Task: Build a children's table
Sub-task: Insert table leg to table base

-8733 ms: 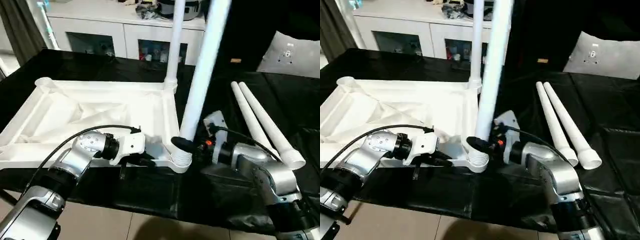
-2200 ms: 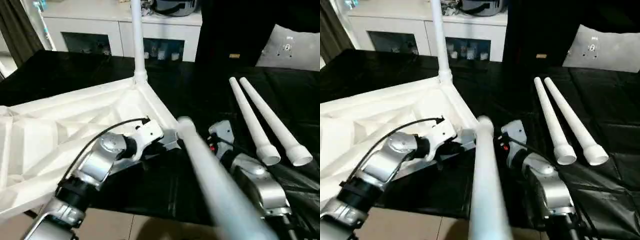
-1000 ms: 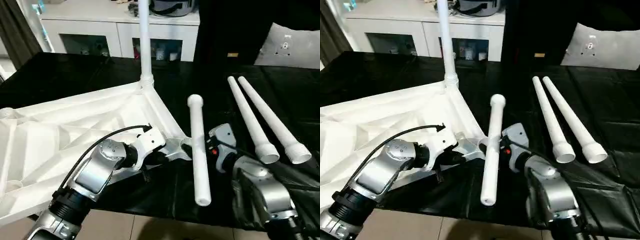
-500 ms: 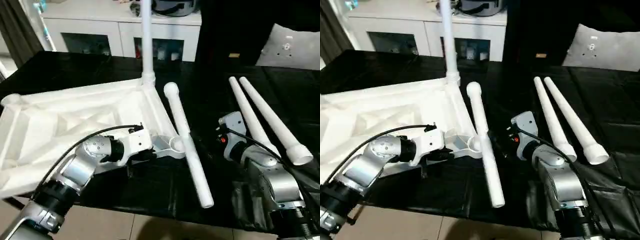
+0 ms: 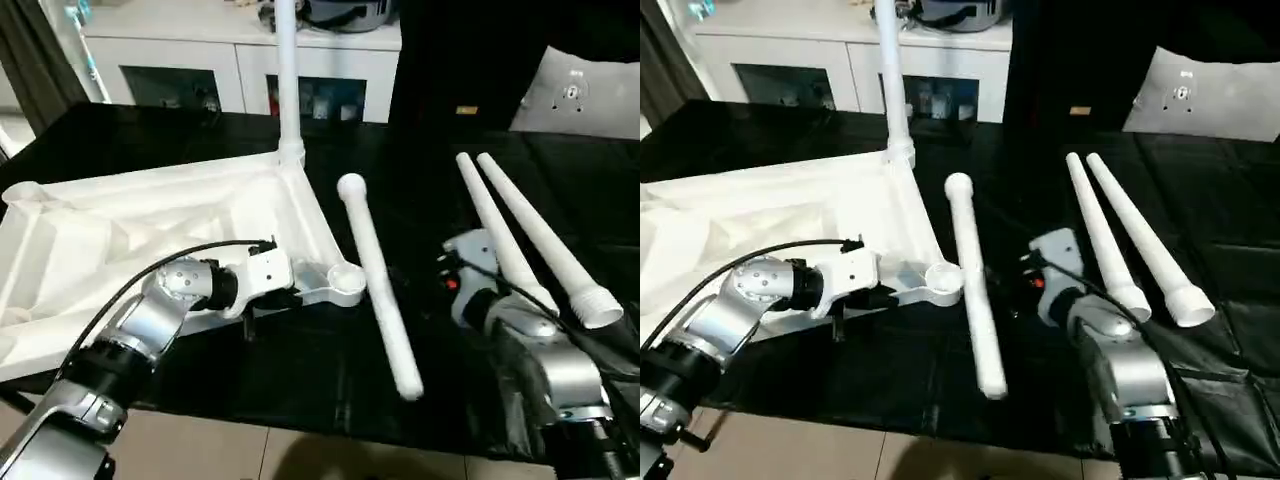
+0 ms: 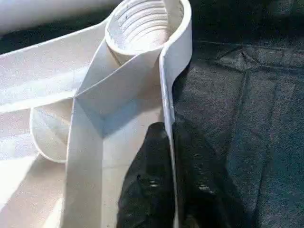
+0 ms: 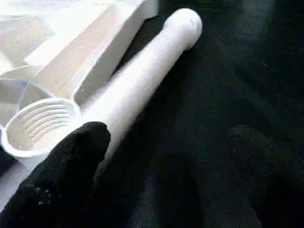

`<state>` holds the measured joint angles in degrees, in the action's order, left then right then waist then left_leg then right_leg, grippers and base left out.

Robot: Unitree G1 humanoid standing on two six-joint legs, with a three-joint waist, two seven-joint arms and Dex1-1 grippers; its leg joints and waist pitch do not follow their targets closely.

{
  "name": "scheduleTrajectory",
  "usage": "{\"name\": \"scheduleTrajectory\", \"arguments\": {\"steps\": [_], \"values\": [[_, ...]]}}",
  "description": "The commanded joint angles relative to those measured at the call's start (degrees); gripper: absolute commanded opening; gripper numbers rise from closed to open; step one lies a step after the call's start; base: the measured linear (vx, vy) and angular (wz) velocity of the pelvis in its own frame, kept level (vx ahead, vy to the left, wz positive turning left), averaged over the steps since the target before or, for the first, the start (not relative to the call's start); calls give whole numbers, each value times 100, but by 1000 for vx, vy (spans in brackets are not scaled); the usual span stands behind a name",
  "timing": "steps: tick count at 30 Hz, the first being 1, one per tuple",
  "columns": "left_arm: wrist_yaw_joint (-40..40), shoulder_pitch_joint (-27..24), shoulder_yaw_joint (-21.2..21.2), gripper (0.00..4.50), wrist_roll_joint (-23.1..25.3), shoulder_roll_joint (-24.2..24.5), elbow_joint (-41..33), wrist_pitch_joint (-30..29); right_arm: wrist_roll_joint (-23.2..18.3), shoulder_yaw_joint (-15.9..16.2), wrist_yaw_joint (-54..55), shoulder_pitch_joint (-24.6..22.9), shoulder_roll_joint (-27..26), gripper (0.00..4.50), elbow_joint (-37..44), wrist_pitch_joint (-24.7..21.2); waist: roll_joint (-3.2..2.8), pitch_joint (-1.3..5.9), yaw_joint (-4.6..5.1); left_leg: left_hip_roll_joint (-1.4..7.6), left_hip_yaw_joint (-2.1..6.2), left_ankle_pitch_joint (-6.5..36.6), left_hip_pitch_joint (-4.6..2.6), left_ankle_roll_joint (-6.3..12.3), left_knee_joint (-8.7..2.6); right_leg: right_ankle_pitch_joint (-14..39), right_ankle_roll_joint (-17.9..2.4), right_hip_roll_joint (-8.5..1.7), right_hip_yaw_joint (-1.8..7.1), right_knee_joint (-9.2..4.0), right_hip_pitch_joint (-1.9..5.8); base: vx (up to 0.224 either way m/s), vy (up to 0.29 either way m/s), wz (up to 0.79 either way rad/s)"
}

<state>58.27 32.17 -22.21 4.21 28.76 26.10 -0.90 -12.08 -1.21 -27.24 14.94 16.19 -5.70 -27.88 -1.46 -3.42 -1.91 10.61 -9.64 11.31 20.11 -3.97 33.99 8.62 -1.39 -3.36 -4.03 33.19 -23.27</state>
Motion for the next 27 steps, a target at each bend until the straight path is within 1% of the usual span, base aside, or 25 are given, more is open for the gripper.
{"name": "scheduleTrajectory", "arguments": {"steps": [1,2,3,4,5,6,7,8,9,10,11,12,13,14,15,17,18,19,20,22,23,24,25,26,27], "values": [[108,159,184,44,-53,109,-87,86,-176,-141,61,9,-40,450,76,-281,-11,416,-16,182,57,1010,4,136,-385,1762,-960,-418,270,-369,349,0,0,0],[129,160,202,63,-64,141,-72,127,-195,-197,145,17,-60,450,63,-433,-13,420,-11,186,59,974,6,126,-382,1663,-993,-417,267,-352,350,0,0,0],[129,160,202,76,-64,141,-72,127,-195,-197,145,17,-60,450,63,-433,-1,416,-11,181,50,949,2,132,-381,1648,-1018,-419,269,-354,345,0,0,0],[123,163,211,83,-62,151,-53,154,-191,-216,177,25,-61,450,40,-486,-5,418,-17,180,42,954,-2,127,-371,1670,-1016,-424,272,-358,341,0,0,0],[146,157,250,85,-108,169,-38,171,-234,-276,241,40,-81,450,5,-608,9,411,-22,178,41,964,-5,129,-376,1761,-993,-426,271,-363,340,0,0,0],[146,157,250,90,-108,169,-38,171,-235,-277,242,40,-81,450,5,-609,4,413,-24,176,41,953,-4,123,-374,1794,-978,-429,271,-364,342,0,0,0],[157,146,284,100,-156,166,-60,132,-273,-307,251,46,-93,450,-5,-678,2,409,-23,177,41,969,-5,118,-377,1843,-965,-429,270,-370,337,0,0,0],[172,110,418,100,-350,117,-187,-67,-331,-318,216,46,-77,450,-23,-832,3,409,-23,177,41,976,-7,105,-376,1903,-940,-427,268,-374,335,0,0,0],[174,103,445,123,-390,106,-216,-110,-339,-316,207,44,-72,450,-26,-858,6,414,-26,183,41,946,-10,94,-376,1842,-977,-429,270,-355,336,0,0,0],[176,79,524,129,-502,71,-306,-237,-369,-310,176,37,-59,450,-32,-940,2,412,-26,191,42,946,-12,94,-375,1779,-1015,-429,269,-350,333,0,0,0],[141,31,651,132,-658,8,-473,-418,-442,-290,109,20,-41,450,-2,-1136,3,410,-26,193,39,961,-17,90,-375,1772,-1028,-427,269,-351,329,0,0,0],[118,-7,730,137,-734,-34,-581,-533,-431,-230,88,4,-2,450,35,-1243,8,412,-26,191,37,934,-9,97,-370,1708,-1079,-425,269,-342,343,0,0,0],[99,-30,756,145,-754,-46,-636,-571,-413,-194,86,-3,16,450,45,-1284,13,411,-34,181,34,908,2,120,-364,1718,-1076,-427,268,-346,346,0,0,0],[46,-65,784,145,-760,-59,-707,-599,-410,-159,73,-9,27,450,57,-1340,13,410,-34,182,34,907,2,120,-364,1744,-1060,-426,269,-345,343,0,0,0],[18,-82,796,168,-763,-65,-739,-615,-420,-145,57,-14,29,450,68,-1372,11,401,-30,181,34,947,-4,126,-366,1868,-1005,-422,262,-366,337,0,0,0],[-84,-171,843,173,-805,-90,-928,-752,-436,-61,-13,-39,50,450,127,-1479,9,405,-31,178,35,932,-3,125,-362,1941,-950,-422,262,-374,337,0,0,0],[-135,-254,864,174,-866,-118,-1128,-898,-435,-4,-59,-54,63,431,162,-1510,55,403,-20,179,29,899,5,127,-366,1945,-927,-412,261,-375,337,0,0,0],[-169,-352,875,175,-941,-142,-1356,-1055,-432,35,-85,-63,64,420,189,-1532,27,407,-24,193,40,870,5,121,-366,1902,-964,-425,263,-347,342,0,0,0],[-188,-436,871,175,-998,-165,-1549,-1169,-426,58,-95,-60,66,412,192,-1544,24,403,-20,204,35,892,1,119,-366,1907,-971,-427,268,-353,331,0,0,0],[-219,-589,859,175,-1046,-204,-1884,-1371,-380,108,-112,-35,95,402,178,-1536,64,396,-18,196,24,875,8,148,-363,1970,-953,-418,268,-371,323,0,0,0],[-247,-653,837,175,-1042,-225,-2000,-1427,-361,122,-116,-17,111,388,158,-1531,56,397,-21,199,30,883,6,142,-364,2000,-943,-422,267,-362,327,0,0,0],[-271,-695,823,175,-1035,-240,-2073,-1460,-344,134,-115,-6,123,376,145,-1524,68,392,-20,199,30,891,8,142,-363,2083,-907,-421,265,-367,323,0,0,0],[-302,-732,805,175,-1020,-257,-2132,-1482,-321,147,-110,10,138,368,125,-1512,61,383,-17,184,21,931,2,154,-361,2220,-848,-412,262,-397,309,0,0,0],[-320,-739,797,175,-1009,-269,-2148,-1492,-301,157,-108,26,150,359,107,-1496,88,382,-14,179,21,944,6,165,-361,2285,-812,-411,260,-408,310,0,0,0],[-344,-761,777,175,-964,-268,-2195,-1487,-301,159,-116,43,160,359,87,-1488,83,376,-21,170,21,973,-3,163,-361,2419,-740,-404,255,-426,299,0,0,0]]}}
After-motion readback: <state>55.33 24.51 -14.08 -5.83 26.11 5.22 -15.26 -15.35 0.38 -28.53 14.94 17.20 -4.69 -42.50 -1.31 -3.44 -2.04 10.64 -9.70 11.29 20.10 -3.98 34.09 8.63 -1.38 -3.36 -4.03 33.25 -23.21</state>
